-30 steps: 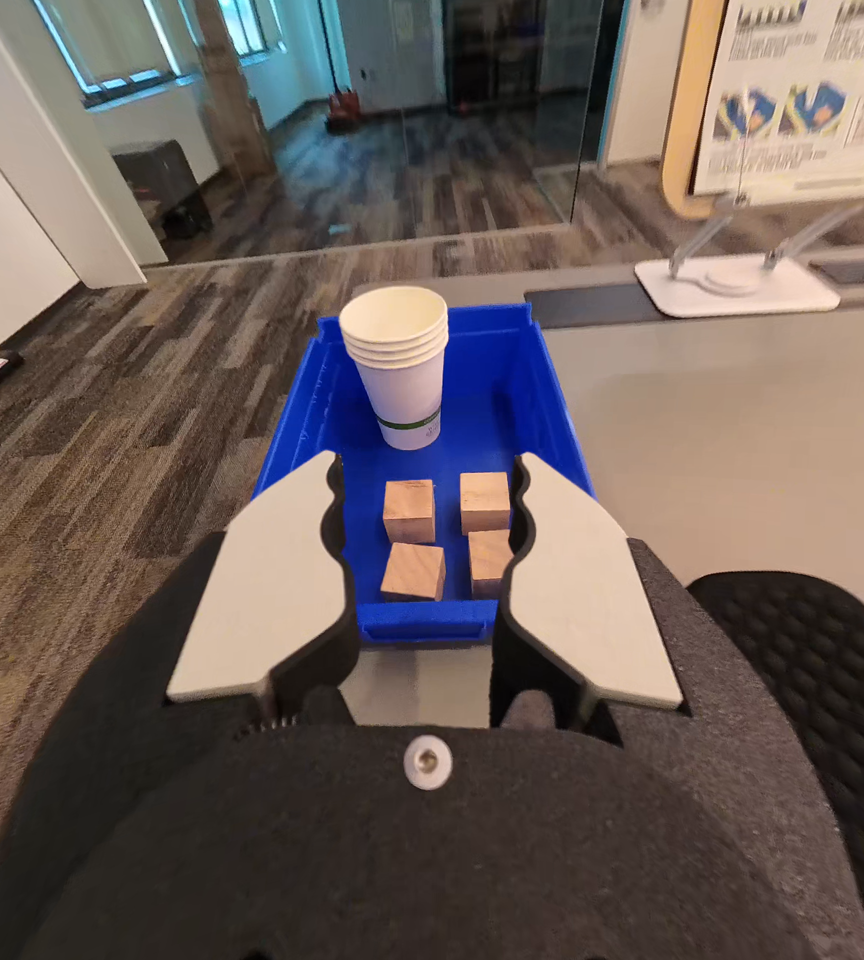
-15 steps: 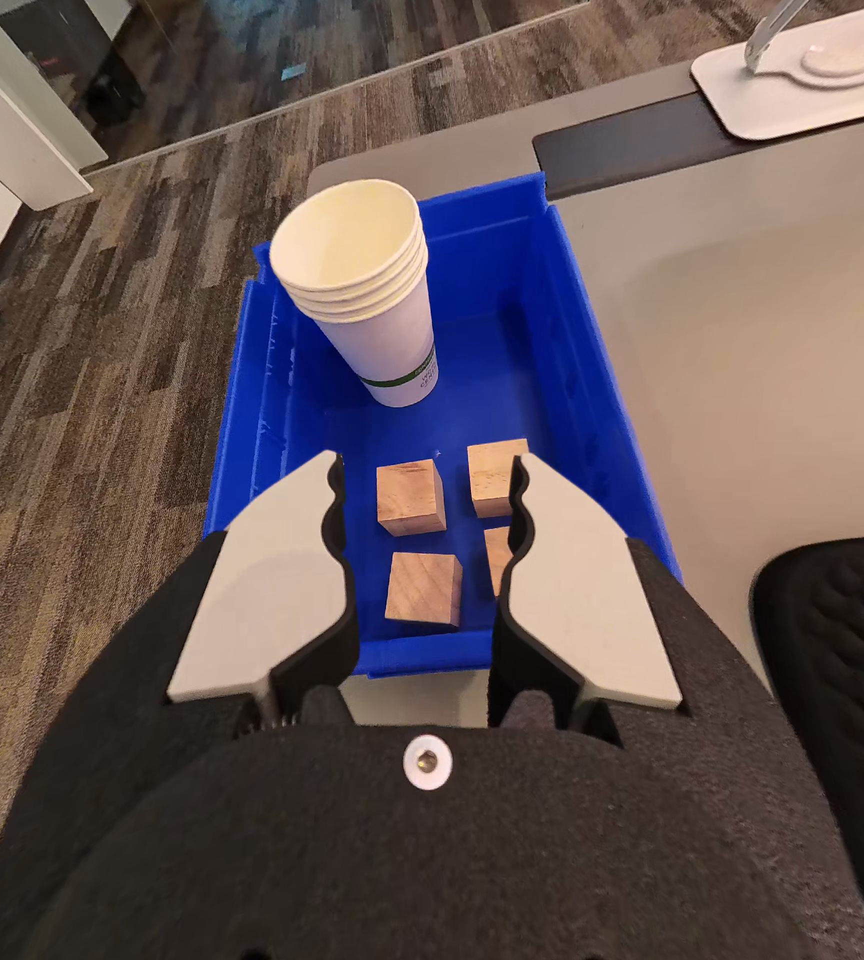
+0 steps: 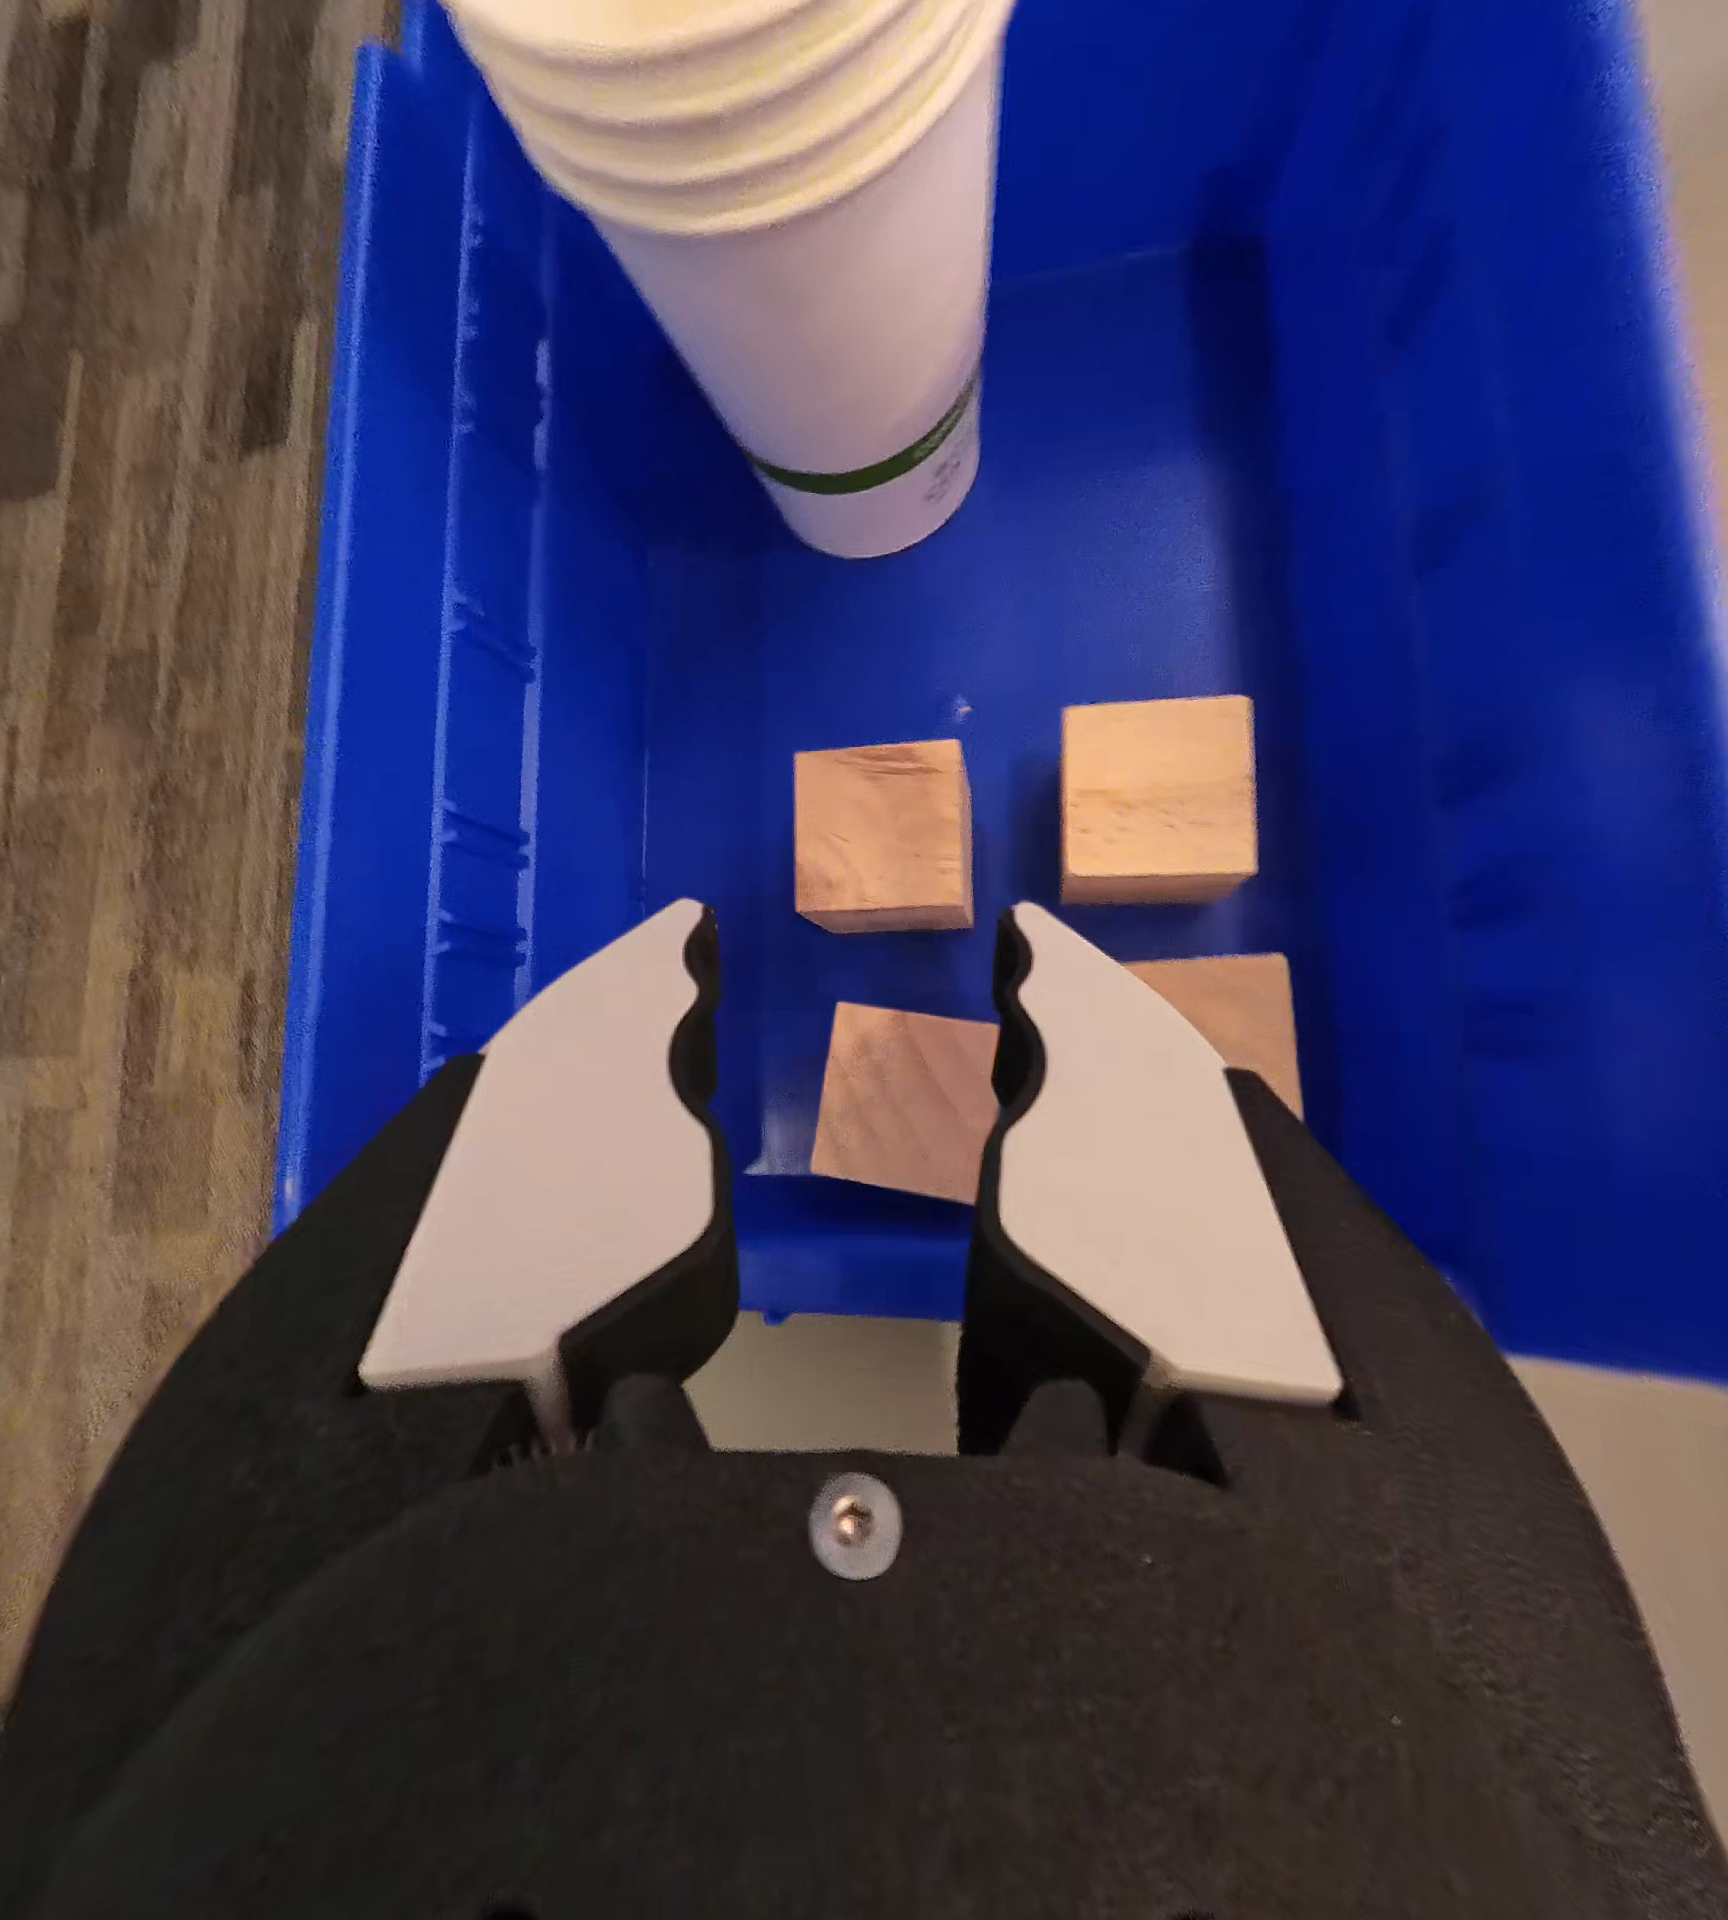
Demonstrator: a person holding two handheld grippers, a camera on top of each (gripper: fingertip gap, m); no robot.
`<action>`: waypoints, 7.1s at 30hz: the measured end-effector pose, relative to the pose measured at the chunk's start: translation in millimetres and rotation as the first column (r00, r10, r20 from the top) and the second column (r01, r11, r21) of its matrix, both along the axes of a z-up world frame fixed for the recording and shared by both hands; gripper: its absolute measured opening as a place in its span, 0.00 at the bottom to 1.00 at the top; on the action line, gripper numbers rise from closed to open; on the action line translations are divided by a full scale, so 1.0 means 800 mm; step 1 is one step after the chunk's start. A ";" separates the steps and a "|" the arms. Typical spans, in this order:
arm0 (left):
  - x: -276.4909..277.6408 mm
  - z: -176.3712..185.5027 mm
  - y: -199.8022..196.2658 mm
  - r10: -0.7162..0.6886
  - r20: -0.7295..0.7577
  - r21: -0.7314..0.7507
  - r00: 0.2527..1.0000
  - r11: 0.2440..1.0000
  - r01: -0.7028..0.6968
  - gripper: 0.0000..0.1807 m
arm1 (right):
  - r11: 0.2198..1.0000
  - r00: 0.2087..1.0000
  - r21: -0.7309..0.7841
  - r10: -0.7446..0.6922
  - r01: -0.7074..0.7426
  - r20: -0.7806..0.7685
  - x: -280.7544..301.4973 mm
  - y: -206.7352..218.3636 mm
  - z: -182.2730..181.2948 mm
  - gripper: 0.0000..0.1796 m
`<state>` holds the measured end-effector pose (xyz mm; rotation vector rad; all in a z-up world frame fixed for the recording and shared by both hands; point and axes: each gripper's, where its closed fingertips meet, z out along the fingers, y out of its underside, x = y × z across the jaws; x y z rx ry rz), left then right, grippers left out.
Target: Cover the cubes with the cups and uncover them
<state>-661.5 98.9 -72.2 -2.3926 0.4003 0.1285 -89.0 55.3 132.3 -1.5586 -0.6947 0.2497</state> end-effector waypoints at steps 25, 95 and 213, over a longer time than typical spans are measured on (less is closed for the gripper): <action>-0.004 -0.058 0.035 0.035 -0.078 -0.290 0.996 0.955 -0.057 0.24 | 0.996 0.995 -0.031 -0.085 0.083 -0.058 0.068 -0.024 0.004 0.32; 0.782 0.050 -0.099 -0.997 -0.067 -0.021 0.048 0.050 0.999 0.34 | 0.758 0.864 -0.479 -0.504 0.442 0.000 0.300 -0.192 -0.108 0.25; 0.680 -0.093 -0.053 -0.998 -0.001 -0.470 0.069 0.062 0.881 0.25 | 0.712 0.923 -0.621 -0.383 0.327 0.046 0.281 -0.147 -0.166 0.26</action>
